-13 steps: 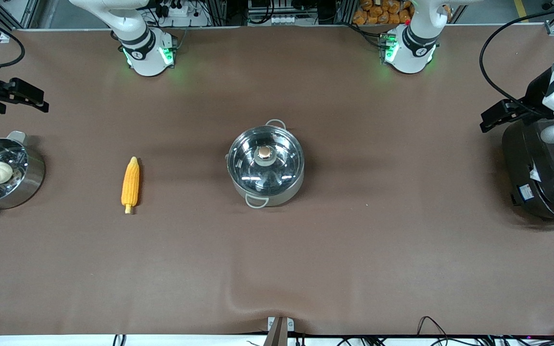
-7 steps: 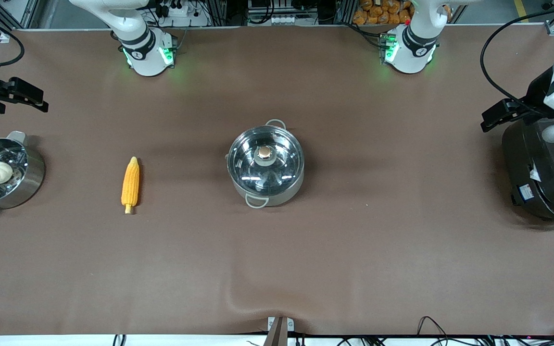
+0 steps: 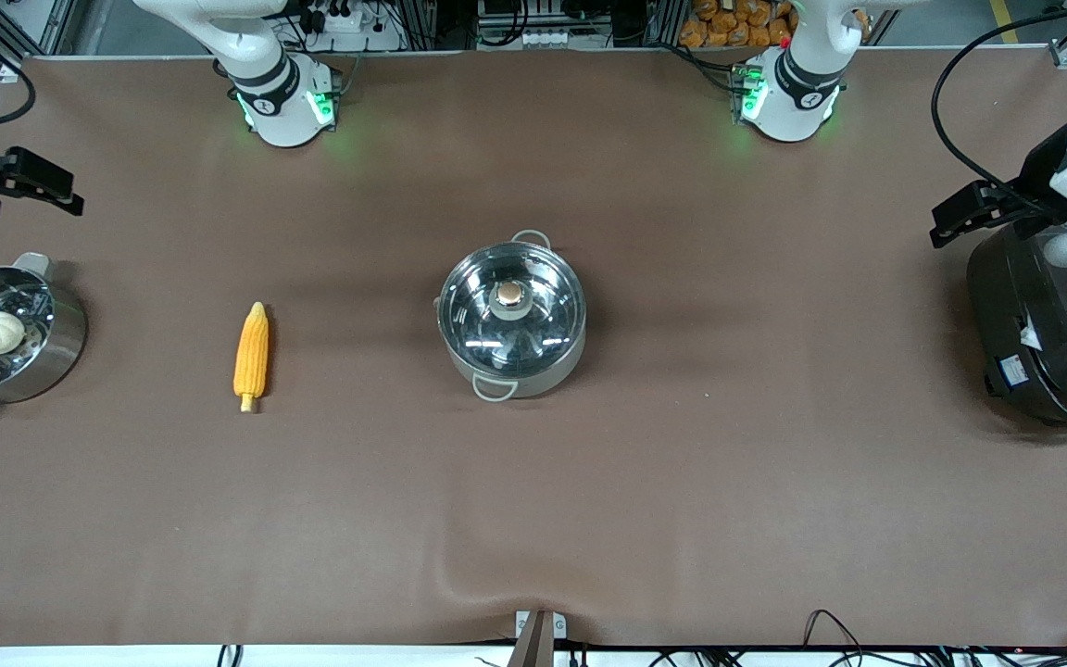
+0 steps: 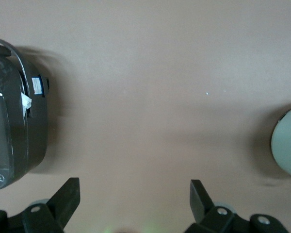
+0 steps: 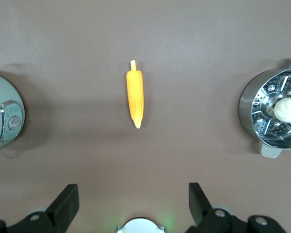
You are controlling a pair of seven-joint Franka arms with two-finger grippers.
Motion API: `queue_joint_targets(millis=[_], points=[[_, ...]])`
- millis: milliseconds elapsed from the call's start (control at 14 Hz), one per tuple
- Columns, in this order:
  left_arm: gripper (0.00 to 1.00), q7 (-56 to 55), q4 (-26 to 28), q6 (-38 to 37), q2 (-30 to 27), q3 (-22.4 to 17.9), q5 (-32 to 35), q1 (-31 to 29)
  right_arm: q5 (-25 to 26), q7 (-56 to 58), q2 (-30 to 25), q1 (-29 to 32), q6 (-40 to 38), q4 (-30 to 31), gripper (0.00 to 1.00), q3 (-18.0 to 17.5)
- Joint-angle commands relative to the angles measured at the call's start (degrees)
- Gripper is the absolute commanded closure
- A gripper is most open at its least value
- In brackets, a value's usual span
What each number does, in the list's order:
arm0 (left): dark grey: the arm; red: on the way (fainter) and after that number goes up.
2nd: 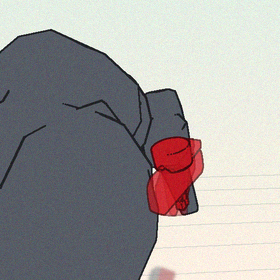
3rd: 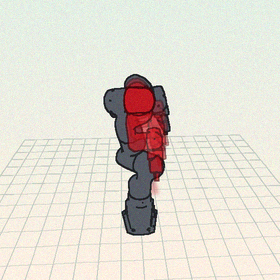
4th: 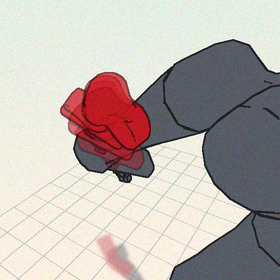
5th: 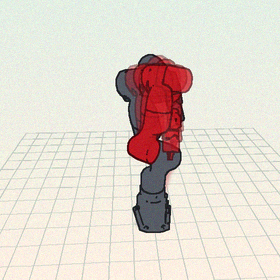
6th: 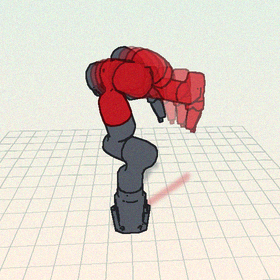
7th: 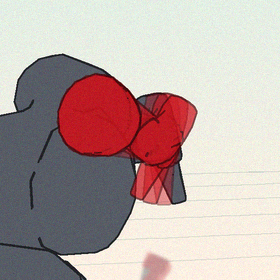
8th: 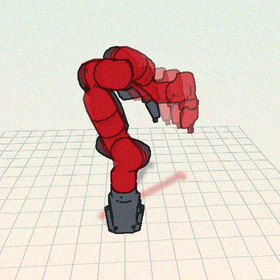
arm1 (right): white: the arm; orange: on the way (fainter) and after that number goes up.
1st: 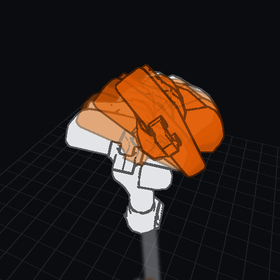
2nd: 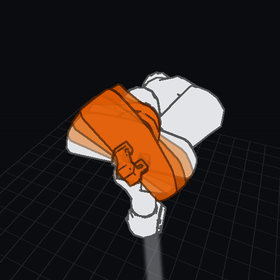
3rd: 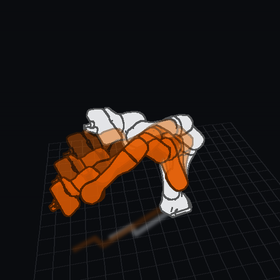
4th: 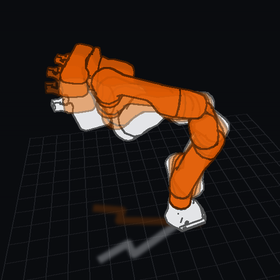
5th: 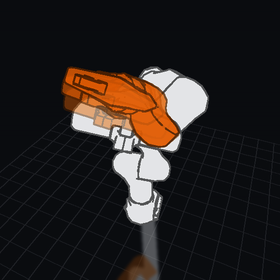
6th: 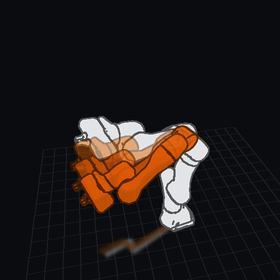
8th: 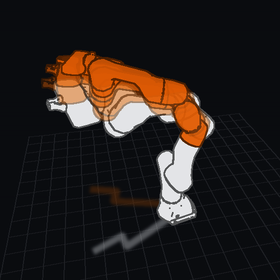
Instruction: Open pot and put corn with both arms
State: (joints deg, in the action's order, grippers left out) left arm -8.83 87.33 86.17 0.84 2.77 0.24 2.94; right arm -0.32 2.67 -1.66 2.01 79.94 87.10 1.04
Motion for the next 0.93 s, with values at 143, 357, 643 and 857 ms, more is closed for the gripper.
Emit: queue_joint_targets(millis=[143,357,643,857], points=[[0.0,0.66,-0.67,-1.18,-0.32,1.18,-0.68,0.66,0.05,-0.03,-0.19,1.07,0.13,-1.58,0.0,-0.25],[0.0,-6.43,-0.67,-0.74,1.09,6.53,-0.94,1.53,0.14,0.05,-0.19,1.16,0.13,-1.58,0.0,-0.25],[0.0,-18.28,-4.53,0.48,6.26,12.51,-1.03,3.81,0.67,0.05,0.51,1.25,1.7,-1.84,0.0,-0.43],[0.0,-31.37,-5.85,5.57,10.48,13.49,-1.03,10.39,0.67,-0.03,2.44,0.72,2.68,-3.33,0.0,-0.52]])
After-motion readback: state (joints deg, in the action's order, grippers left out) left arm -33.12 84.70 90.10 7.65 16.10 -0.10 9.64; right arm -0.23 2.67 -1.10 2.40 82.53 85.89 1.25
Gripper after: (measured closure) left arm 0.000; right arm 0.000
